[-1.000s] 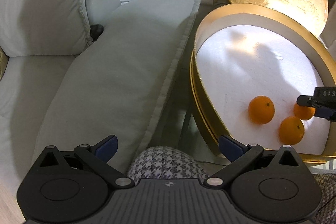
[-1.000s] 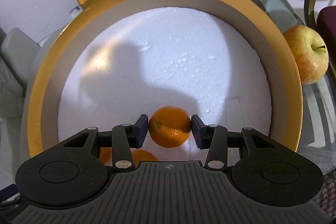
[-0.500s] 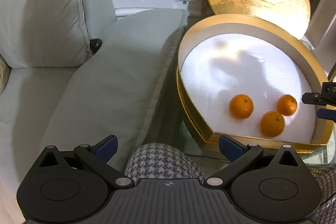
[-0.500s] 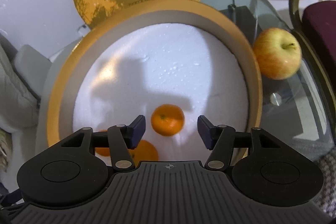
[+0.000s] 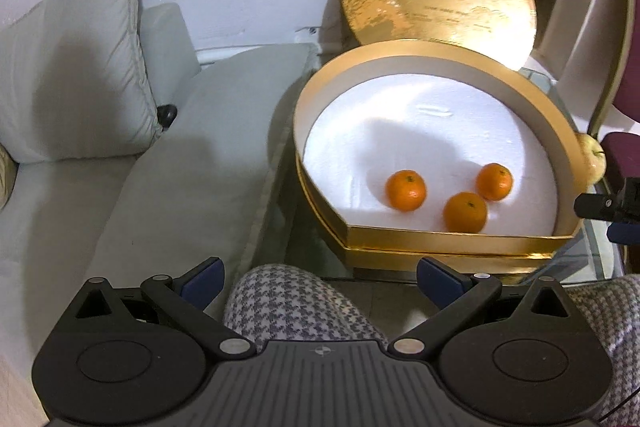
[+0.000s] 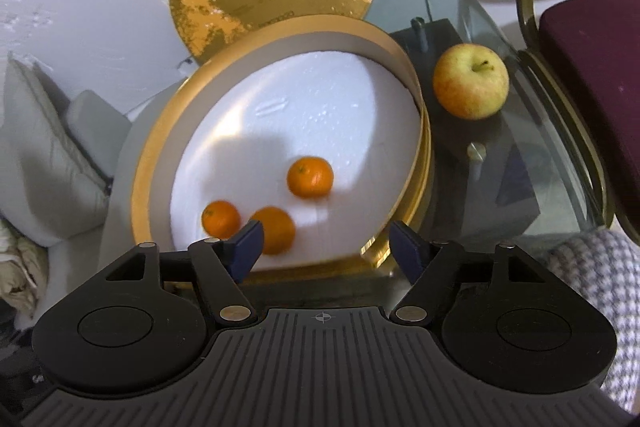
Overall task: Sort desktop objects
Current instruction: 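Pull the open right tool back out of the box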
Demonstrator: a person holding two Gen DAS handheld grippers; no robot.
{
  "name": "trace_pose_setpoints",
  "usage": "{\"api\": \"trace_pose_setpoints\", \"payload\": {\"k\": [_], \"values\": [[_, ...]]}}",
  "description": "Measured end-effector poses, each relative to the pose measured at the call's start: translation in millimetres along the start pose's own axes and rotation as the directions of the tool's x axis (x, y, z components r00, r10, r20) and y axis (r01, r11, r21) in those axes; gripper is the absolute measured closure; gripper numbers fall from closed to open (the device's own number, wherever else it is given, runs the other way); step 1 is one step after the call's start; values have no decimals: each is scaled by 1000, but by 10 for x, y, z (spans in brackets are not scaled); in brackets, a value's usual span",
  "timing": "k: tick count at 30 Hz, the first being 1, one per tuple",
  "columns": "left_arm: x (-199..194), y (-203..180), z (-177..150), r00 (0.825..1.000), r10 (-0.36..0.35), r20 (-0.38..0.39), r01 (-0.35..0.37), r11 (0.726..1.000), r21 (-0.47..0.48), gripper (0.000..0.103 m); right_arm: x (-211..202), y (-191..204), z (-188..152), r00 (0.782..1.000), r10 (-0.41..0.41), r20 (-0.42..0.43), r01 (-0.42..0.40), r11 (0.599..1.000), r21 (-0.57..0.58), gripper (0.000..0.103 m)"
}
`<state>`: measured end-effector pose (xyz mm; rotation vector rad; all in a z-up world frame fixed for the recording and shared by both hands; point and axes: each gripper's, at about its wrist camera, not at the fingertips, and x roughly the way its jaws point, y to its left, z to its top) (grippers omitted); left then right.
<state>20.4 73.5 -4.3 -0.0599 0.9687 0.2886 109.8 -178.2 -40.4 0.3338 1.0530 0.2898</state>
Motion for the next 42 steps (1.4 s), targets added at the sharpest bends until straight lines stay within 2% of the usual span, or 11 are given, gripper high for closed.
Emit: {"api": "trace_pose_setpoints", "payload": {"k": [11, 21, 35, 42], "values": [[-283, -221, -141, 999, -12, 47, 8, 997, 79, 1, -321, -138, -330, 999, 49, 8, -49, 999, 0, 24], [-361, -468, -152, 997, -24, 67, 11, 983, 182, 1, -511, -330, -421, 998, 50, 30, -50, 998, 22, 22], [-235, -662, -92, 999, -28, 32, 17, 959, 284, 1, -529, -538, -429, 999, 40, 34, -42, 996, 80, 21], [-154, -876, -77, 999, -37, 7, 33, 946, 321, 1, -496, -640, -403, 999, 35, 19, -37, 994, 98, 19]]}}
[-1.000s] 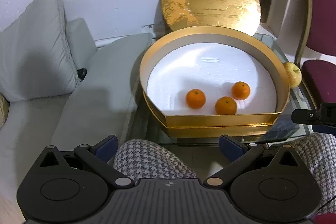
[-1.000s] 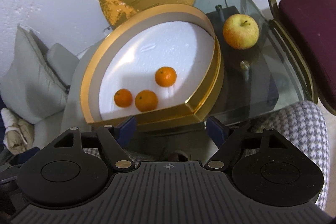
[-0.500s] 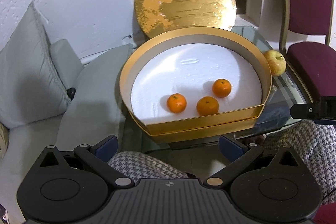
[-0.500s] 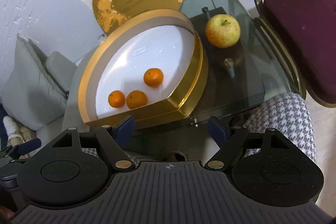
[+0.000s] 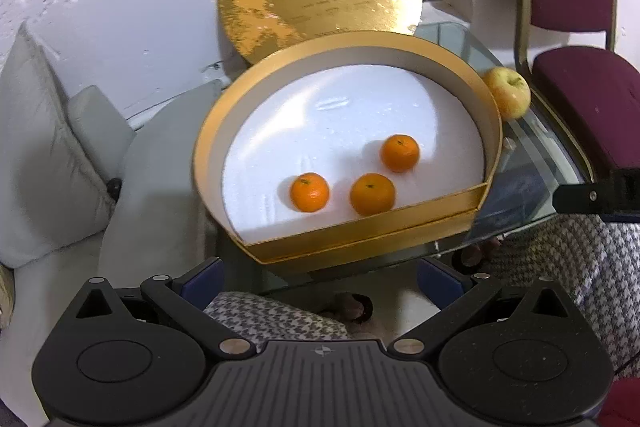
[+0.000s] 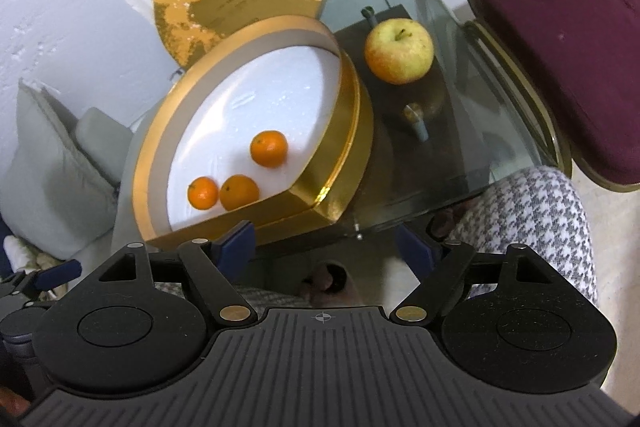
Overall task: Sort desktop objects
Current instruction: 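Pull the open right tool back out of the box, then reach the right tool to the apple on the glass and grasp it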
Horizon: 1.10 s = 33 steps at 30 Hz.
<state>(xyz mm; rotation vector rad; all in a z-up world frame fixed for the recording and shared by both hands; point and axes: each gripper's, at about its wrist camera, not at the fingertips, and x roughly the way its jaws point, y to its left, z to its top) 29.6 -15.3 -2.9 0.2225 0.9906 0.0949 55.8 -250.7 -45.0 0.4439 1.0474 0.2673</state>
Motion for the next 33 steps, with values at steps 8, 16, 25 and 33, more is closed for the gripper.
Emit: {"api": "trace_pose_setpoints", "payload": {"k": [8, 16, 25, 33], "values": [[165, -26, 166, 999, 11, -31, -10, 1000, 1, 1, 139, -178, 143, 1000, 5, -4, -5, 999, 53, 19], [362, -11, 383, 998, 18, -62, -19, 1000, -22, 1, 338, -303, 478, 999, -24, 27, 21, 996, 88, 14], [624, 62, 669, 997, 17, -74, -21, 998, -57, 1, 668, -460, 936, 997, -66, 48, 58, 988, 145, 14], [844, 134, 794, 995, 16, -100, -25, 996, -87, 1, 1050, -567, 1370, 993, -103, 52, 92, 977, 190, 14]]}}
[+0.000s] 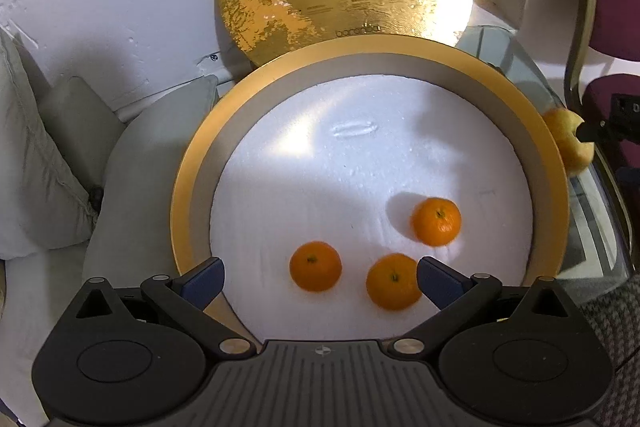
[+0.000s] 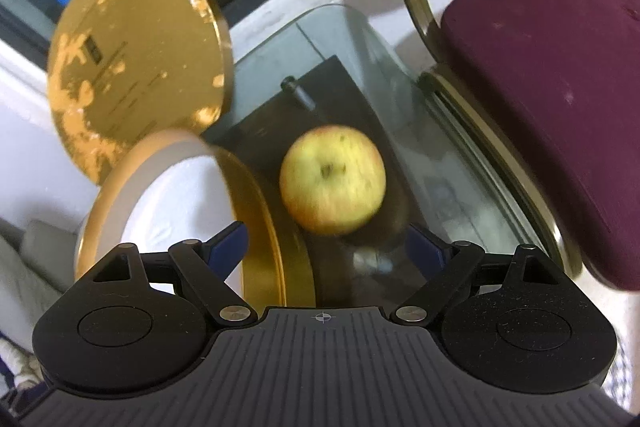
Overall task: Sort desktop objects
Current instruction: 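Reach the right tool to the apple on the glass and grasp it, then carry the apple with the right tool into the box and release it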
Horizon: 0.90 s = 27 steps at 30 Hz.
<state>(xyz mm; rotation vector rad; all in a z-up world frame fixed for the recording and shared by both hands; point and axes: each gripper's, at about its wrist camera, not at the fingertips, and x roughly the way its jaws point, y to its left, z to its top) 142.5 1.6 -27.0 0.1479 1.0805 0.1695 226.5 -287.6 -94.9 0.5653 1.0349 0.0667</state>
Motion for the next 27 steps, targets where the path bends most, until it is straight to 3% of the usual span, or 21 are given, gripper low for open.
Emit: {"api": "trace_pose_setpoints", "payload": {"k": [6, 14, 20, 27], "values": [[146, 31, 76, 1000, -2, -19, 2, 1000, -16, 1, 275, 38, 206, 999, -52, 9, 52, 998, 23, 12], [281, 97, 58, 999, -6, -48, 5, 999, -34, 1, 603, 81, 308, 995, -89, -42, 90, 996, 17, 12], [311, 127, 13, 998, -10, -61, 7, 999, -45, 1, 703, 143, 310, 988, -149, -39, 147, 988, -37, 21], [197, 181, -82, 998, -17, -55, 13, 998, -66, 1, 692, 187, 296, 987, -161, -21, 158, 984, -81, 23]]}}
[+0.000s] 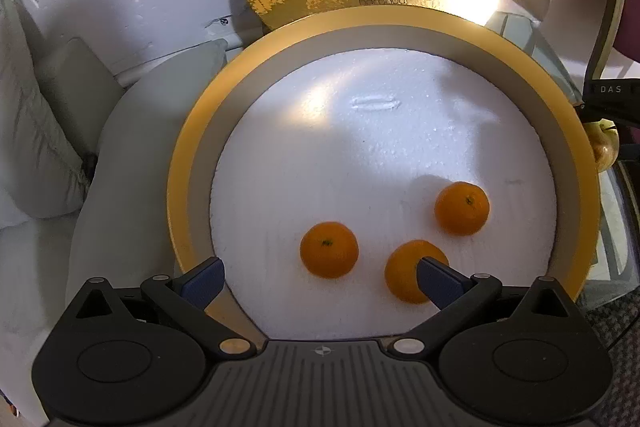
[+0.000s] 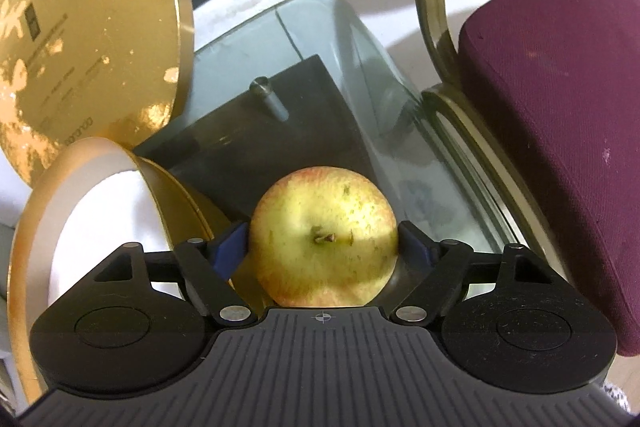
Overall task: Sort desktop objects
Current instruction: 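Carry the apple with the right tool into the box and release it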
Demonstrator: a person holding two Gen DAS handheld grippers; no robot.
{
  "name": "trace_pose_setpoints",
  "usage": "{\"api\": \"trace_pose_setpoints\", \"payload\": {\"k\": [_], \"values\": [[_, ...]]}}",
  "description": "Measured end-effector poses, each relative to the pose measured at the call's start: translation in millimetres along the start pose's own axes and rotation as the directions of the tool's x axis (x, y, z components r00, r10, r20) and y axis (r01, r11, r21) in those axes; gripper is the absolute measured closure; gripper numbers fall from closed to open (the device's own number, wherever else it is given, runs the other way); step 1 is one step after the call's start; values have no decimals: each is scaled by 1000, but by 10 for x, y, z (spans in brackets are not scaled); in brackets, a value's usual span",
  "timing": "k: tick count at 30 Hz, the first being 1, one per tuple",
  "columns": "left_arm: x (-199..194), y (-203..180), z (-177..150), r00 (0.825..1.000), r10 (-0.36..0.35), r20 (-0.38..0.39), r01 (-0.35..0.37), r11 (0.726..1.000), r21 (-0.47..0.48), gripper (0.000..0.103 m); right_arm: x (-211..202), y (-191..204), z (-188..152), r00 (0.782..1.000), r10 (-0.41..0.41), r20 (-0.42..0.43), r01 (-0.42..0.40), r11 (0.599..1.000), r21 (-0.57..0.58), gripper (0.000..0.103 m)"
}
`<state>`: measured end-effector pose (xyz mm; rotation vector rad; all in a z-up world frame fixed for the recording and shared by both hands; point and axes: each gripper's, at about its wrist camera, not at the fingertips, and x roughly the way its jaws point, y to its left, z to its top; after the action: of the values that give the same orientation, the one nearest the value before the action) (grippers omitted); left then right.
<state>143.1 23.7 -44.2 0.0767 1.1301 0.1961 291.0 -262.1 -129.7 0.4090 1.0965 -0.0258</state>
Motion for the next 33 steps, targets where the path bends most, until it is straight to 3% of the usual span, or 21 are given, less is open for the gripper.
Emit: {"api": "trace_pose_setpoints", "payload": {"k": [11, 19, 26, 33], "values": [[-282, 144, -231, 997, -45, 60, 47, 998, -38, 1, -727, 146, -145, 993, 57, 103, -54, 998, -32, 23], [-398, 556, -348, 993, -24, 119, 40, 990, -134, 1, -1274, 424, -282, 978, 112, 176, -95, 990, -103, 23], [-314, 1080, -450, 992, 37, 121, -6, 969, -248, 1, -1160, 983, -569, 979, 163, 123, -135, 968, -210, 23], [-94, 1463, -555, 996, 61, 63, -36, 940, -338, 1, -847, 1512, -746, 983, 178, 42, -159, 945, -286, 23]]}}
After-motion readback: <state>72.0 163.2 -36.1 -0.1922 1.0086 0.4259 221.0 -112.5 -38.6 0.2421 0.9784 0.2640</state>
